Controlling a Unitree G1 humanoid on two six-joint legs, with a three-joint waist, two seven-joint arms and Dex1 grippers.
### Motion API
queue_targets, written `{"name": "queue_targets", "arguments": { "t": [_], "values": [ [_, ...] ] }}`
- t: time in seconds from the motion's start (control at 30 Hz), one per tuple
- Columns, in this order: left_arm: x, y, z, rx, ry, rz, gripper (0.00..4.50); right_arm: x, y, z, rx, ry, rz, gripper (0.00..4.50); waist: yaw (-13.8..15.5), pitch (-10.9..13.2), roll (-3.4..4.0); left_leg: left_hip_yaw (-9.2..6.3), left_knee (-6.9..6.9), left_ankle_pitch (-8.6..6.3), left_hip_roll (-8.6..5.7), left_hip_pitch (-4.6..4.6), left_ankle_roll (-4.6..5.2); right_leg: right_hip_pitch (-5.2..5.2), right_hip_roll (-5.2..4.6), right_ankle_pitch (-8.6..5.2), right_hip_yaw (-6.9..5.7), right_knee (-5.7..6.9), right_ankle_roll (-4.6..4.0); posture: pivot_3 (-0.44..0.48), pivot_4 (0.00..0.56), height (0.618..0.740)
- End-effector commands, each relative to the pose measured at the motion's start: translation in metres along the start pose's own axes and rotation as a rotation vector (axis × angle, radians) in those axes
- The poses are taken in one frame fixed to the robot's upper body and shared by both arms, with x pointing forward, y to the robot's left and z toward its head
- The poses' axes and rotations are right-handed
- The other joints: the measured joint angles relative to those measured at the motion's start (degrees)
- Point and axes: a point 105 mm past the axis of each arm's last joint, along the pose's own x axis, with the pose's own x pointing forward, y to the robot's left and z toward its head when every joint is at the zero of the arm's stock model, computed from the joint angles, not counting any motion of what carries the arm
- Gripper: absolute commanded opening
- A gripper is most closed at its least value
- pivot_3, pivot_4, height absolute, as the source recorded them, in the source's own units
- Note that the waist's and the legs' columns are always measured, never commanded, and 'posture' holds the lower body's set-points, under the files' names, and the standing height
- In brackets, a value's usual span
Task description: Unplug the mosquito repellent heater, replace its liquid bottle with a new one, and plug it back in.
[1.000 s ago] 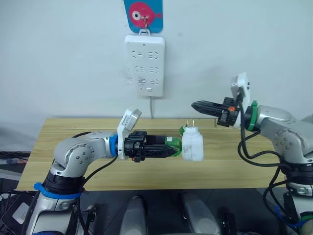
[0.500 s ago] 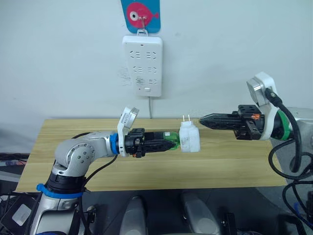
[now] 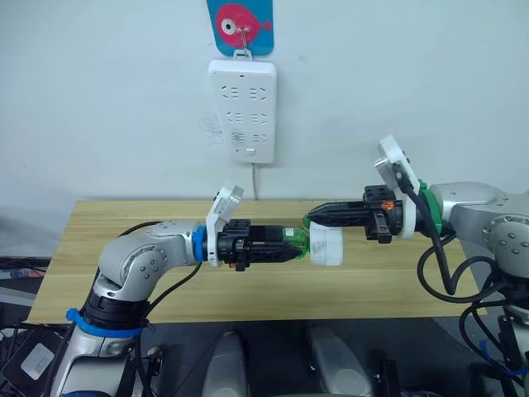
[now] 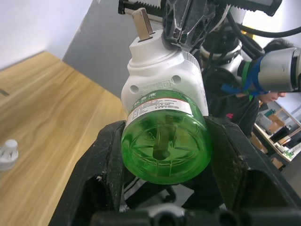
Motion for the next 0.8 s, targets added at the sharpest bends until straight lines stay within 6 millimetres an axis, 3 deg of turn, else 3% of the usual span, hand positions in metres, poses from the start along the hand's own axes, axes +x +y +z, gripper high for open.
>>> {"name": "queue_targets", "arguments": {
  "t": [0.03,0.8],
  "values": [
    [0.005,-0.024,0.012,0.092,-0.02,-0.12,2.3,-0.004,-0.01,-0.004,0.032,0.032,-0.051,0.0,0.0,0.0,0.0,0.0,0.0,0.0,0.0,0.0,0.0,0.0,0.0,0.0,0.0,0.0,0.0,-0.168,0.228,0.729],
    [0.002,-0.036,0.012,0.053,-0.02,-0.201,2.3,-0.01,-0.026,-0.009,0.301,-0.074,-0.037,0.0,0.0,0.0,0.0,0.0,0.0,0.0,0.0,0.0,0.0,0.0,0.0,0.0,-0.01,0.01,0.0,-0.17,0.222,0.729]
  ]
}}
